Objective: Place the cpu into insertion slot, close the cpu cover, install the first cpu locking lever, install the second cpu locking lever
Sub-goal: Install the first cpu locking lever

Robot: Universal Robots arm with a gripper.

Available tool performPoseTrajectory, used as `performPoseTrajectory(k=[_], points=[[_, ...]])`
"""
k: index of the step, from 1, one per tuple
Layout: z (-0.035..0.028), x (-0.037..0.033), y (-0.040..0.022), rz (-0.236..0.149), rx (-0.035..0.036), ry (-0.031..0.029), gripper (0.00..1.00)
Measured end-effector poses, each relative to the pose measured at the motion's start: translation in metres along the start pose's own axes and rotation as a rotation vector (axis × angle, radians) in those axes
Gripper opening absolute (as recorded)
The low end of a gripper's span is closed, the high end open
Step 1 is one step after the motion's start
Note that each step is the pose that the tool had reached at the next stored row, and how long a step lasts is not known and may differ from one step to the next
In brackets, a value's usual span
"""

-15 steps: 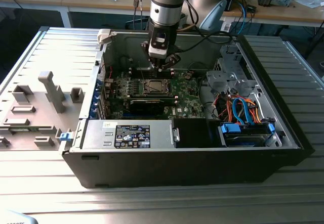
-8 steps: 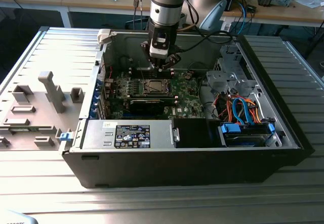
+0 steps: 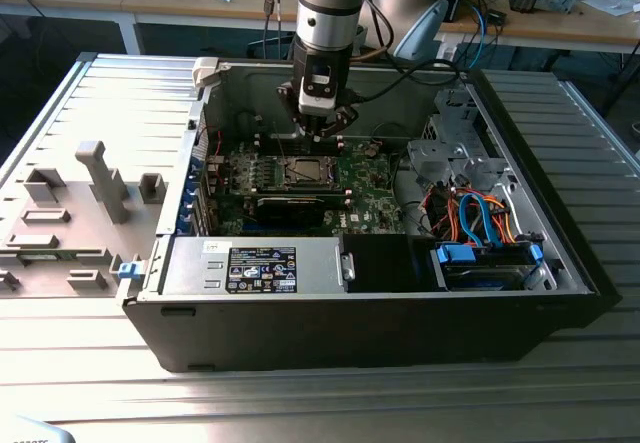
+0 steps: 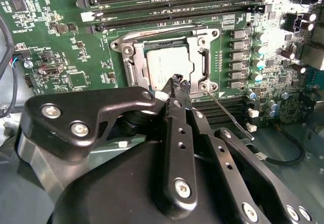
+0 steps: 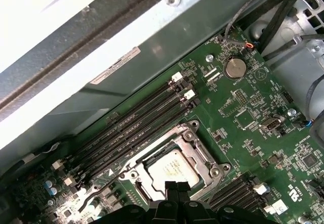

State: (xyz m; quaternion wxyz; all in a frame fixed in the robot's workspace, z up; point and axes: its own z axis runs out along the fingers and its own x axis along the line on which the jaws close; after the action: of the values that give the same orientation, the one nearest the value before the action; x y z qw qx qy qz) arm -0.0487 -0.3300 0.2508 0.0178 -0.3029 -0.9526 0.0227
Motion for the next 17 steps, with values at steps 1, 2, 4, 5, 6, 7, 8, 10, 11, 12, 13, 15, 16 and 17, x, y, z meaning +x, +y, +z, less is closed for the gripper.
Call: performPoseTrajectory(k=[1,2,4,5,6,7,8,10,11,12,13,15,16,17], points=[[0.0000,0.0000,0.0000,-0.004,0.0001,-0.0002,0.11],[0.0000,0.0000,0.0000,-0.008,0.0001,-0.0004,0.11],[0.0000,0.0000,0.0000,-0.020,0.0004,-0.0011,0.11],[0.0000,0.0000,0.0000,-0.023,0.0005,-0.0013,0.11],[0.0000,0.0000,0.0000,-0.026,0.0005,-0.0014,0.11],[0.0000,0.0000,0.0000,-0.030,0.0006,-0.0016,0.11],[0.0000,0.0000,0.0000,-0.033,0.0007,-0.0018,0.11],[0.0000,0.0000,0.0000,-0.040,0.0008,-0.0021,0.11],[0.0000,0.0000,0.0000,-0.043,0.0009,-0.0023,0.11],[0.0000,0.0000,0.0000,-0.046,0.0010,-0.0025,0.11],[0.0000,0.0000,0.0000,-0.054,0.0011,-0.0029,0.11],[0.0000,0.0000,0.0000,-0.062,0.0012,-0.0034,0.11],[0.0000,0.0000,0.0000,-0.065,0.0013,-0.0035,0.11],[0.0000,0.0000,0.0000,-0.069,0.0014,-0.0037,0.11]])
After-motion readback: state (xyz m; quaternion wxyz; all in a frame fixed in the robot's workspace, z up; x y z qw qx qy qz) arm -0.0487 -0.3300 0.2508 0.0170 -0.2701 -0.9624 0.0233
